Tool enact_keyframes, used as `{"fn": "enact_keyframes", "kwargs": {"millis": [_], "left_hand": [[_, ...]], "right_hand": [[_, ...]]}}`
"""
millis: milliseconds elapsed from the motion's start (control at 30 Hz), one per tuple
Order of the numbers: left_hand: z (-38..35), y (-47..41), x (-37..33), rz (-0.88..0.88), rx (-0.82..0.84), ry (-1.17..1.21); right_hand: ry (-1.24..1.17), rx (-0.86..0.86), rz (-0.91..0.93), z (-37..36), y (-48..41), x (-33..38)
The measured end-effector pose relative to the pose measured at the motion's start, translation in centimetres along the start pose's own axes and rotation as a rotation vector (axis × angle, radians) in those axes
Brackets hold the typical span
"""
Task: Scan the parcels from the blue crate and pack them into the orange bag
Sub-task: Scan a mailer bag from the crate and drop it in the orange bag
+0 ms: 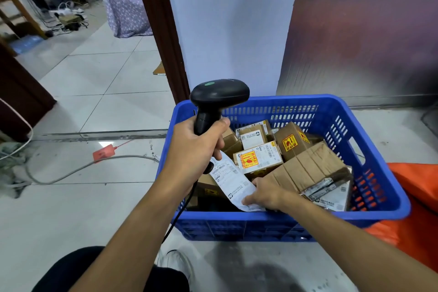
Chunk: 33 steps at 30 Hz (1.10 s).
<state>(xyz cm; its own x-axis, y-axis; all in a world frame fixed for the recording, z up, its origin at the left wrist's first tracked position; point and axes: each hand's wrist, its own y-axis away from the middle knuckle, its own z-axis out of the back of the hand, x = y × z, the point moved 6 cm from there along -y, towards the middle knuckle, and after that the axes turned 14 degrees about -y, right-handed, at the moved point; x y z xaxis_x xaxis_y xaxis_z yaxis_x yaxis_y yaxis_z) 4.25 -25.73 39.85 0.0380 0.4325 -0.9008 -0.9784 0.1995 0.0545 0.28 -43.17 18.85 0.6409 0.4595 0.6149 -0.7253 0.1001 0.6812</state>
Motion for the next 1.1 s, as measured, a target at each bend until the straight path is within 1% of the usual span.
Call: {"fn": "enact_keyframes", "kwargs": {"millis": [100,200,333,500,600,667,800,867,967,1033,1100], "left_hand": [[0.5,0.0,0.1,0.014,-0.018,0.015],[0.9,-0.1,0.2,0.029,-0.026,0.039],[0.8,-0.2,0.4,0.063,-0.002,0.048],[0.8,-0.2,0.1,0.022,0.004,0.064],[0.9,-0.3,0.3,0.030,-0.007,0.095],[0.8,-0.3,0.4,0.044,0.013,0.094],[-0.1,-0.4,0.8,-0.001,0.048,-0.016],[-0.8,-0.3,1.0,-0.017,0.040,-0.057],[-2.0,0.1,0.7,-0.034,0.057,0.014],[-2.7,0.6,0.3,-0.039,0.076,0.091],[-3.2,1.1,-0.3,-0.048,0.083,0.142]], "right_hand": [[-0.061,0.002,-0.016,0.3,0.2,0.7],[-0.102,0.001,0.018,1.3,1.1,2.1],[-0.269,-0.042,0.075,2.0,2.4,3.2],[-0.408,-0.072,0.102,2.4,4.3,3.3],[-0.494,-0.111,0.176,3.4,6.2,4.3],[-0.589,-0.118,0.240,4.1,7.8,5.0],[-0.713,-0.112,0.329,5.4,11.1,5.6],[-0.739,-0.096,0.365,5.9,12.6,5.5],[-0.745,-0.087,0.393,5.7,14.2,5.0],[-0.688,-0.036,0.408,5.0,15.5,4.9],[-0.578,0.014,0.430,4.2,16.8,4.9]]}}
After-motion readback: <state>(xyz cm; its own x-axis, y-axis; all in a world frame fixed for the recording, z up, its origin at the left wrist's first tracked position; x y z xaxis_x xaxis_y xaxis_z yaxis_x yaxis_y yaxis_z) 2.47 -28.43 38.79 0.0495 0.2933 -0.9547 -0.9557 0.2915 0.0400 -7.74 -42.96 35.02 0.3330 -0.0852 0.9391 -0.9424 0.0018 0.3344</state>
